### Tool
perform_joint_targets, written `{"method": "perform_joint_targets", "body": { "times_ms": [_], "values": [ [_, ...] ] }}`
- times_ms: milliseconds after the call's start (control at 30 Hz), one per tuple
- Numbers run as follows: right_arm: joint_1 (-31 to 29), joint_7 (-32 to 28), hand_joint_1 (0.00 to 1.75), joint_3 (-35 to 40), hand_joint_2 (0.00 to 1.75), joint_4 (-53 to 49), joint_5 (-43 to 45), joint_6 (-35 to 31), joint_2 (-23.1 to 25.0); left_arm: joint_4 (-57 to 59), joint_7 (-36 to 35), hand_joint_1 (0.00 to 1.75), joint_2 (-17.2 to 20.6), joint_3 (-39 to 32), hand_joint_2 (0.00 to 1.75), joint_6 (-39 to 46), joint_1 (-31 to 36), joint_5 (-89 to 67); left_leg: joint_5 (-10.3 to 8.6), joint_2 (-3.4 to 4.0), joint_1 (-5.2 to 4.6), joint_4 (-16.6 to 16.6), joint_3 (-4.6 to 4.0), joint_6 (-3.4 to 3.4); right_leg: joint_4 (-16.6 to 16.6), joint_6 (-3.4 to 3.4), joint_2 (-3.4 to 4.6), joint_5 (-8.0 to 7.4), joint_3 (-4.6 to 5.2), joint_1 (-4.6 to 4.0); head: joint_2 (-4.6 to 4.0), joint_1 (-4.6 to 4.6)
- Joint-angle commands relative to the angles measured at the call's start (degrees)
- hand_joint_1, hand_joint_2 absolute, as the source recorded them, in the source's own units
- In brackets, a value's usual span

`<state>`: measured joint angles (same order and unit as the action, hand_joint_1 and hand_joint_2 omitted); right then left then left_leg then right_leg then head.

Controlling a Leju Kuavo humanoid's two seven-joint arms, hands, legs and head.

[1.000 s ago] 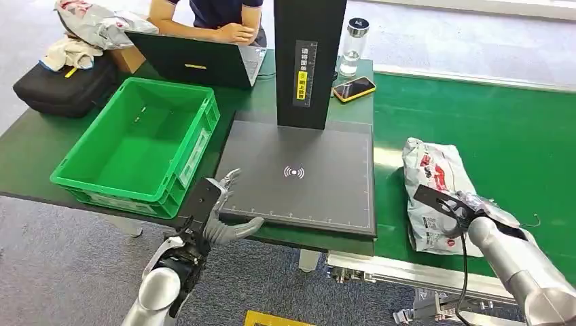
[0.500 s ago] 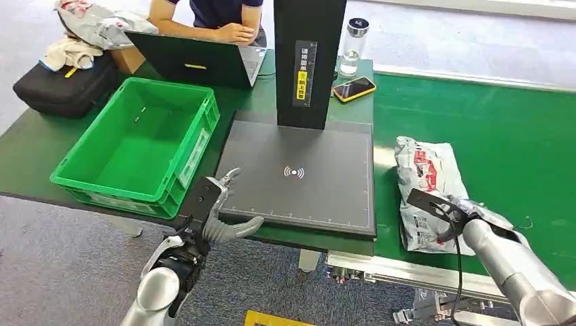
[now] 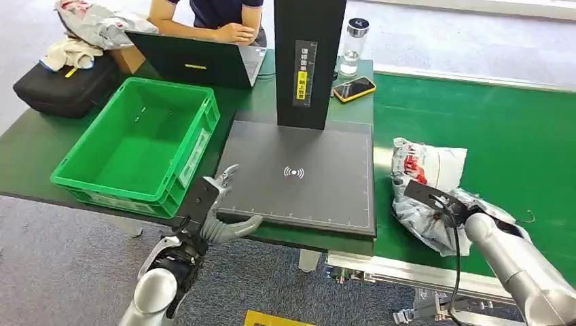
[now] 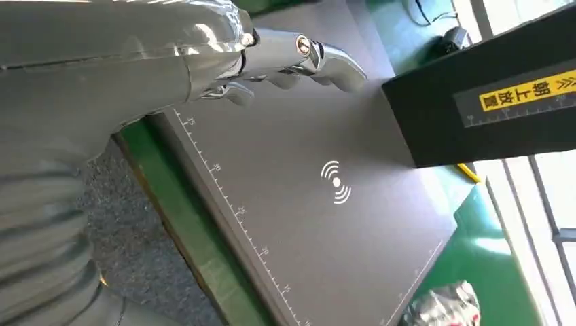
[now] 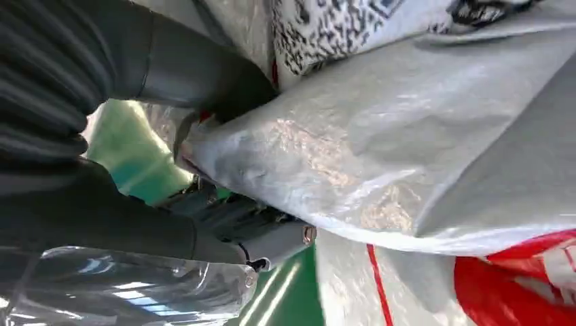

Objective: Moved the parcel from conveyor to table for the left to box.

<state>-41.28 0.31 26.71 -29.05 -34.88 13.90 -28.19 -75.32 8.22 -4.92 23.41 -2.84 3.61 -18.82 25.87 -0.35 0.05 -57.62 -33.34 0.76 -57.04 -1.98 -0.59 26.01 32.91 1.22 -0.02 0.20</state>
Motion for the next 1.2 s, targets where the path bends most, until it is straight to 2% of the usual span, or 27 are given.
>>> {"method": "perform_joint_targets", "body": {
  "times_ms": [33,133,267,433,467,500,600,667,733,900,1100,1200],
  "values": [
    [-2.4,-1.6,1.75,1.8,1.75,-0.6,1.0,0.9,3.0,-0.5,0.5,0.00,1.6,-0.7,1.75,0.6,-0.2,0.0,0.06,0.31,0.03,0.1,0.23,-0.10,0.1,0.16,0.33,-0.03,-0.11,-0.04,0.00,-0.02],
    [-3.6,-1.2,1.75,2.1,1.75,-0.4,0.8,1.5,3.3,-0.6,0.6,0.00,1.6,-0.7,1.75,0.7,-0.4,0.0,0.04,0.26,-0.01,0.0,0.10,-0.05,0.0,0.09,0.27,-0.02,0.00,0.01,0.00,0.00],
    [-4.9,-2.0,1.75,2.2,1.75,0.6,1.4,-1.6,4.4,-1.2,0.8,0.00,1.6,-1.0,1.75,1.3,-1.1,0.3,0.04,0.26,0.00,0.0,0.06,-0.05,0.0,0.09,0.27,-0.04,0.02,-0.01,-0.02,0.00],
    [-2.1,-5.3,1.75,-5.6,1.75,-6.2,4.5,-20.2,7.5,-3.1,1.1,0.00,1.5,-1.8,1.75,2.4,-3.1,0.1,0.09,0.53,0.02,0.1,0.19,-0.11,0.0,0.18,0.54,-0.06,-0.03,-0.03,-0.02,0.00],
    [-2.1,-5.3,1.75,-5.6,1.75,-6.2,4.5,-20.2,7.5,-3.1,1.1,0.00,1.5,-1.8,1.75,2.4,-3.1,0.1,0.09,0.48,0.02,0.1,0.16,-0.10,0.0,0.17,0.49,-0.05,-0.02,-0.03,0.00,0.00],
    [-0.9,-6.2,1.75,-8.1,1.75,-8.9,5.7,-23.3,7.6,-2.0,1.6,0.00,1.5,-1.6,1.75,2.6,-2.4,0.1,0.06,0.33,0.02,0.1,0.07,-0.08,0.0,0.12,0.34,-0.04,0.02,-0.03,0.00,0.00],
    [0.2,-8.1,1.75,-12.1,1.75,-12.0,8.1,-27.1,7.5,0.6,2.6,0.00,1.3,-1.3,1.75,2.5,-0.4,0.6,0.04,0.23,0.03,0.1,0.13,-0.10,0.0,0.16,0.24,-0.01,-0.03,-0.04,0.00,-0.02],
    [0.2,-8.5,1.75,-12.8,1.75,-12.8,8.1,-28.0,7.2,1.4,2.7,0.00,1.2,-1.2,1.75,2.5,0.5,0.7,0.01,0.16,0.02,0.1,0.06,-0.08,0.0,0.13,0.16,-0.02,0.01,-0.02,0.00,0.00],
    [2.7,-10.8,1.75,-17.0,1.75,-17.6,10.7,-32.2,7.6,3.3,3.6,0.00,1.0,-0.8,1.75,2.3,1.7,1.0,0.02,0.16,0.00,0.1,0.08,-0.07,0.0,0.12,0.16,-0.02,0.00,0.00,0.00,0.00],
    [6.8,-12.5,1.75,-21.8,1.75,-26.0,13.9,-34.5,7.1,4.9,4.1,0.00,0.8,0.0,1.75,2.2,2.8,1.3,0.00,0.03,-0.01,0.1,0.02,-0.05,0.0,0.09,0.03,0.00,0.01,0.01,0.00,-0.02],
    [6.7,-12.5,1.75,-22.0,1.75,-25.8,14.0,-34.4,7.4,4.7,4.2,0.00,0.9,0.0,1.75,2.2,2.6,1.3,0.02,0.11,0.00,0.1,0.07,-0.07,0.1,0.12,0.11,-0.01,-0.01,0.00,0.00,0.00],
    [8.7,-16.4,1.75,-26.1,1.75,-31.6,18.8,-37.0,7.3,5.6,4.4,0.00,0.9,0.9,1.75,2.1,3.4,1.6,0.00,0.06,-0.01,0.1,-0.02,-0.07,0.0,0.11,0.06,0.00,0.07,0.00,0.00,0.00]
  ]
}}
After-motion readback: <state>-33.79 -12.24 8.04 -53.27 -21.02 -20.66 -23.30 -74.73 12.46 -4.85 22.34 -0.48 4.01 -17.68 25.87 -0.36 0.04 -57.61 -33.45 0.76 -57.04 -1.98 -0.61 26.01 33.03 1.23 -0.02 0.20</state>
